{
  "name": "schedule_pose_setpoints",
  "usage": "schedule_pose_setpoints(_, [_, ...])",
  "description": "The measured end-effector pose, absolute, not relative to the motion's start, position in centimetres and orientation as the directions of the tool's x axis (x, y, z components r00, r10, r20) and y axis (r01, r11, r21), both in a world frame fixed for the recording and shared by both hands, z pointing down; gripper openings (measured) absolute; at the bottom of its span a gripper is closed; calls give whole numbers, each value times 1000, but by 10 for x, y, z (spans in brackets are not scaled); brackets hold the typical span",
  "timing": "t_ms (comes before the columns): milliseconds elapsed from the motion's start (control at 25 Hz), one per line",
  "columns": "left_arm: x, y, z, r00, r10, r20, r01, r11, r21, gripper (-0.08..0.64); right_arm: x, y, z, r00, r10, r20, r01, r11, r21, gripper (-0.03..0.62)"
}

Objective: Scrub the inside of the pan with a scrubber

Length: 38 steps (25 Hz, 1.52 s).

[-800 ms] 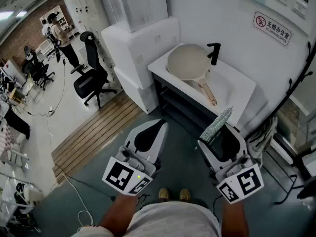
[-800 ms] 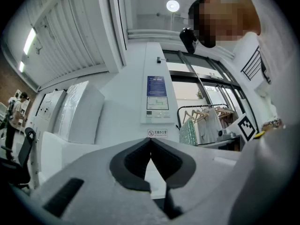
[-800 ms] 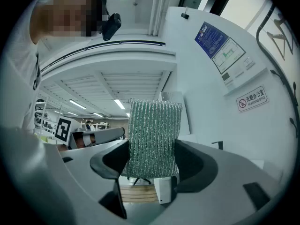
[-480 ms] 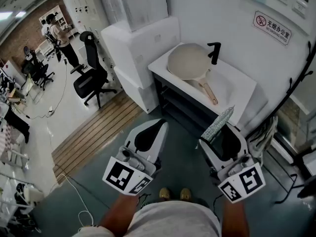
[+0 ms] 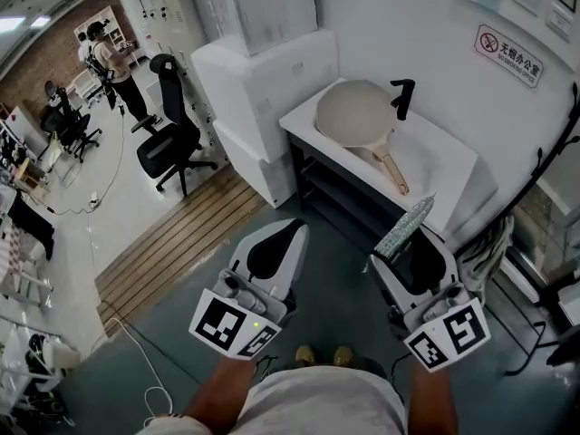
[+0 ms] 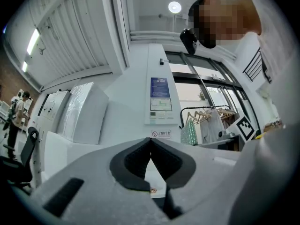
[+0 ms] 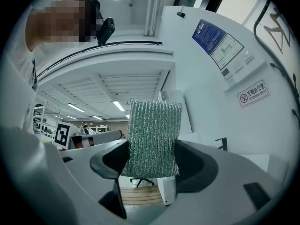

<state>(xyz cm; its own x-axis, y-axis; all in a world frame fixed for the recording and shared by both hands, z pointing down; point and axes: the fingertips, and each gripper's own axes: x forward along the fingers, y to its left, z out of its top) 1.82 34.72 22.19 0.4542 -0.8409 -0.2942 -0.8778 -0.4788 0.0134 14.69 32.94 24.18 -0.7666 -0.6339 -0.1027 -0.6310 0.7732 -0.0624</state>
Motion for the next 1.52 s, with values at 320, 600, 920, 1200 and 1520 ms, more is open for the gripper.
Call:
schedule_pose_setpoints(320, [-13,346,226,453,-837,-308,-875,-484,26,15,123,331,243,-755,-649,-93,-647,761,-57,304])
schedule_pose_setpoints(600, [-29,341,233,471,-829,-302,-862,-505,42,15,113,331,247,-732,-677,-74,-675,736,-55,304])
schedule_pose_setpoints(920, [-47,313,234,471,-830,-300,-864,-503,36,15,103,304,249,-724,-687,-67,-685,727,-52,304])
schedule_pose_setpoints(1200, [-53,268,235,464,-836,-291,-872,-490,16,15,98,256,249,-731,-677,-82,-676,735,-49,304])
schedule_pose_setpoints(1520, [-49,187,233,448,-851,-273,-886,-464,-8,15,106,171,245,-743,-662,-97,-662,748,-41,304])
